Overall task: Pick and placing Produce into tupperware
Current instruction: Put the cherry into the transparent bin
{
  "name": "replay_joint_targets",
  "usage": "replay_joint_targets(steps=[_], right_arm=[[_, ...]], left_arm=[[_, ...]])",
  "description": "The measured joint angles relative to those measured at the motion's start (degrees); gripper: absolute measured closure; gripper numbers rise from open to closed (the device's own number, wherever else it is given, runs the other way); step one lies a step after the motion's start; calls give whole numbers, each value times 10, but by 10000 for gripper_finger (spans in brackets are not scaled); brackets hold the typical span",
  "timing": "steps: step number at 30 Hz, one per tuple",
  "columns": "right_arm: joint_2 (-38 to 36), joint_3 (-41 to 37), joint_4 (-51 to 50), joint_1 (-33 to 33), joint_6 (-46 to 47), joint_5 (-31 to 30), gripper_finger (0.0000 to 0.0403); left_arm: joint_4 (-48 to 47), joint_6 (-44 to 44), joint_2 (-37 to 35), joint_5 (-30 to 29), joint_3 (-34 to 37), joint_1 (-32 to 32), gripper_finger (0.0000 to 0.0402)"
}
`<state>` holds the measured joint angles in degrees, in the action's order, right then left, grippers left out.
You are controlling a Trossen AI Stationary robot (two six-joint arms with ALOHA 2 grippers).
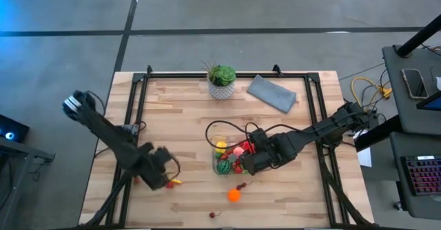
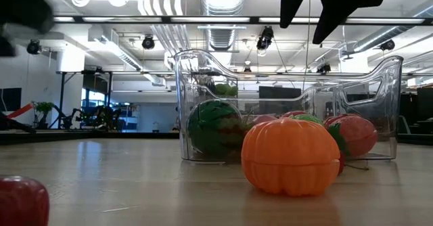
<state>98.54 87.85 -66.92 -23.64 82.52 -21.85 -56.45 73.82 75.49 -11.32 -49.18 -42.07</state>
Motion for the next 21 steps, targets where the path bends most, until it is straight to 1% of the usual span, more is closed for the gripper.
replay_joint_targets(steps=[3, 4, 6, 9, 11, 13, 15, 17, 21], right_arm=[[0, 0, 0, -1, 3, 0, 107], [0, 0, -1, -1, 12, -1, 108], [0, 0, -5, -2, 33, -14, 108], [-17, 0, -32, -9, 76, -61, 108], [-40, 0, -60, -22, 112, -101, 108], [-64, 0, -89, -37, 144, -134, 108], [-86, 0, -116, -55, 171, -161, 108], [-108, 0, -136, -71, 183, -175, 108], [-135, 0, -162, -95, 152, -178, 108]], left_arm=[[35, -62, -78, -107, -15, 40, 340], [65, -95, -103, -127, -18, 57, 341], [142, -163, -146, -136, -17, 98, 341], [264, -256, -177, -118, -12, 157, 341], [324, -307, -178, -91, -13, 188, 341], [376, -339, -161, -68, -20, 215, 341], [403, -357, -135, -47, -28, 236, 341], [411, -367, -98, -20, -37, 254, 341], [413, -372, -3, 37, -75, 277, 341]])
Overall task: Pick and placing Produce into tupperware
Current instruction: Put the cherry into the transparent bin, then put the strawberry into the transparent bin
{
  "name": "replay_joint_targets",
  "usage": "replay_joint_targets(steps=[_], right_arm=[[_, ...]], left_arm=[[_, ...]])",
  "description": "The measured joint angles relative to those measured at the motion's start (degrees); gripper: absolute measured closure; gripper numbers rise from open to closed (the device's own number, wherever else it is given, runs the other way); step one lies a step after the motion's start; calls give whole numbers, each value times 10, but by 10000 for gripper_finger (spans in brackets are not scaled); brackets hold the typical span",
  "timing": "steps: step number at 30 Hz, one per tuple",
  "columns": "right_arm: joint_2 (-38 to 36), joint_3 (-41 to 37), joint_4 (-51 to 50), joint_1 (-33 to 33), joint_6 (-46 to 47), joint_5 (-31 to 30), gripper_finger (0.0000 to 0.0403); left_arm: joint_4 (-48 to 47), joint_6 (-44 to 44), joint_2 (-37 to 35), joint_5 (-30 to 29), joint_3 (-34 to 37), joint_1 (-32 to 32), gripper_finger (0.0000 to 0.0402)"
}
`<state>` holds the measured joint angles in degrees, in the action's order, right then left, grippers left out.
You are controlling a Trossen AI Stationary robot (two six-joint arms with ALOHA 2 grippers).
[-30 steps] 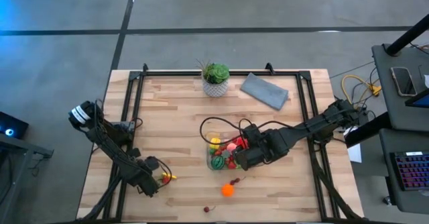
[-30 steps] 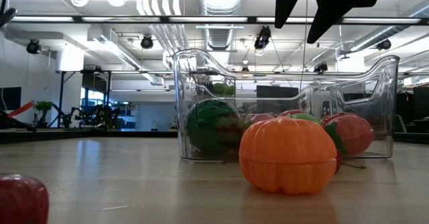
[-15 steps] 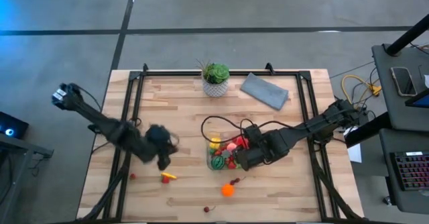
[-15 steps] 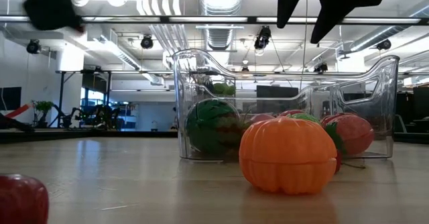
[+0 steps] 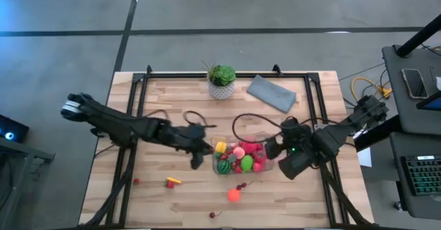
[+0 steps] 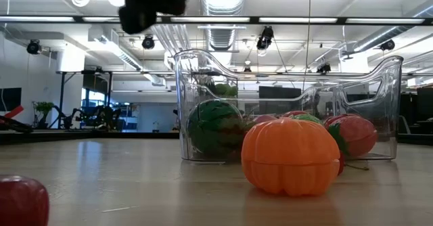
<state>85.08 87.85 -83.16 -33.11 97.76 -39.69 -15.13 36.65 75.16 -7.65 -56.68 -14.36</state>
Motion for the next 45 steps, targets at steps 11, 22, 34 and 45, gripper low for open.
replay_joint_targets(steps=[11, 22, 34, 45], right_arm=[[3, -3, -35, -15, -27, 41, 108], [5, -6, -34, -15, -33, 41, 108], [5, -23, -36, -15, -39, 36, 108], [5, -56, -32, -15, -9, 37, 108]], left_arm=[[-102, -124, 209, 41, -185, 19, 341], [-122, -134, 234, 3, -226, 19, 238], [-623, -58, 125, 14, -224, -35, 161], [-736, 161, 34, 108, -147, -180, 178]])
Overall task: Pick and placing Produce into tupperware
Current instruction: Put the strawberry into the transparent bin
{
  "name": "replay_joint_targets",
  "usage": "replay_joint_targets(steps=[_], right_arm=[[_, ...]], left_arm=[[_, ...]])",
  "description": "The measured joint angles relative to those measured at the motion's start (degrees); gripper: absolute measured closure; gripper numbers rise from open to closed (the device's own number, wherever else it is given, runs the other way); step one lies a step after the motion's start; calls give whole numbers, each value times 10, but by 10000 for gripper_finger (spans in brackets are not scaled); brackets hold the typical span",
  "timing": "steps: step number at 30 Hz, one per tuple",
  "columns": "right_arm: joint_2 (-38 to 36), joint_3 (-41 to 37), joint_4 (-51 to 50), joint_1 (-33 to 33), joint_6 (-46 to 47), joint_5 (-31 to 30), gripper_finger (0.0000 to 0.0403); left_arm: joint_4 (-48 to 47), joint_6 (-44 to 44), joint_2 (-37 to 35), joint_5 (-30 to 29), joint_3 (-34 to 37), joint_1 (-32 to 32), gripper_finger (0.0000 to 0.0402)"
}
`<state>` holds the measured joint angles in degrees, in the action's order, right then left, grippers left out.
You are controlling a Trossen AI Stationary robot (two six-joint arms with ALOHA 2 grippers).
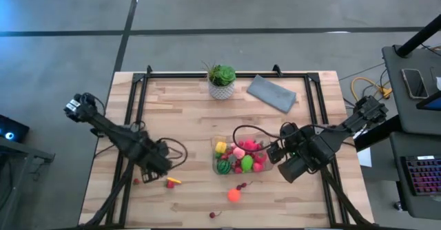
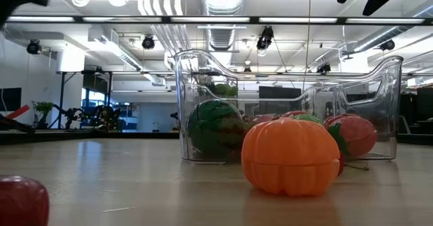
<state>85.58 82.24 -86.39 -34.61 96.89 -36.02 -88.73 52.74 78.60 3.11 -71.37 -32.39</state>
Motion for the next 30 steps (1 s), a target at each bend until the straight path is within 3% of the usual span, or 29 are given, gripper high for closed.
replay_joint_targets(steps=[6, 11, 15, 30], right_arm=[[0, 0, 0, 0, -3, 0, 108], [0, 0, 2, 0, -12, 0, 108], [0, 0, 2, 0, -13, 4, 108], [0, 0, 14, 0, -9, 5, 108]], left_arm=[[11, 132, 7, 143, 105, -42, 178], [105, 145, 28, 204, 170, -67, 178], [169, 146, 60, 219, 187, -83, 179], [210, 101, 170, 232, 189, -117, 179]])
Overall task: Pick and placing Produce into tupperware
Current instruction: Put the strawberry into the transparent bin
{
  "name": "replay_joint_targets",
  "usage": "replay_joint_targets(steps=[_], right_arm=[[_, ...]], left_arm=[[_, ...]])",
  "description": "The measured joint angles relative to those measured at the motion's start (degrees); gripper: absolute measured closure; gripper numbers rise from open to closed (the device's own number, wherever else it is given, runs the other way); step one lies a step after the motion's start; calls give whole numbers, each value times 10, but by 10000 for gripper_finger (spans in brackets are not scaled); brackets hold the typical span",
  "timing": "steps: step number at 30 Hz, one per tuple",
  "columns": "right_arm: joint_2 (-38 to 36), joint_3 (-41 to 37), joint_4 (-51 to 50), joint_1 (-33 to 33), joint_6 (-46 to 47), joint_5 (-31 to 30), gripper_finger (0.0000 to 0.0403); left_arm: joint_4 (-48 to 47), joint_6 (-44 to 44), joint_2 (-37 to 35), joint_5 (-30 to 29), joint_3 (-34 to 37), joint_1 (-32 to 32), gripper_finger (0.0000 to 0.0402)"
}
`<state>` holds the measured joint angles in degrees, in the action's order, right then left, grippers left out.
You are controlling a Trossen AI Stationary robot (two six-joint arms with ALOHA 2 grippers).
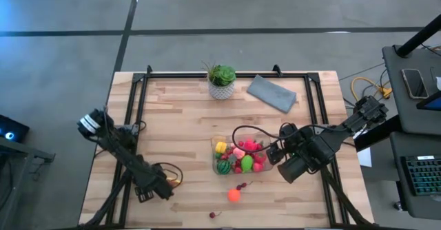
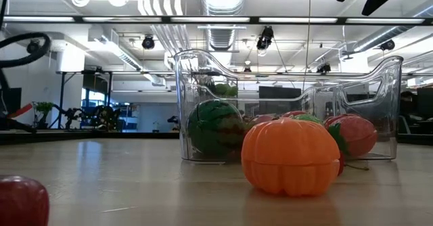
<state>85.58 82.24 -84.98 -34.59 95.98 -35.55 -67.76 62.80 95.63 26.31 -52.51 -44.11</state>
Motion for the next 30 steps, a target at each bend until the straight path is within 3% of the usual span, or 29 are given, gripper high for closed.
replay_joint_targets(steps=[12, 30], right_arm=[[0, 0, 4, 0, 0, 0, 108], [0, 0, 10, 0, 0, 0, 108]], left_arm=[[80, -17, 16, 1, 20, -18, 179], [88, -21, 16, 1, 42, -31, 179]])
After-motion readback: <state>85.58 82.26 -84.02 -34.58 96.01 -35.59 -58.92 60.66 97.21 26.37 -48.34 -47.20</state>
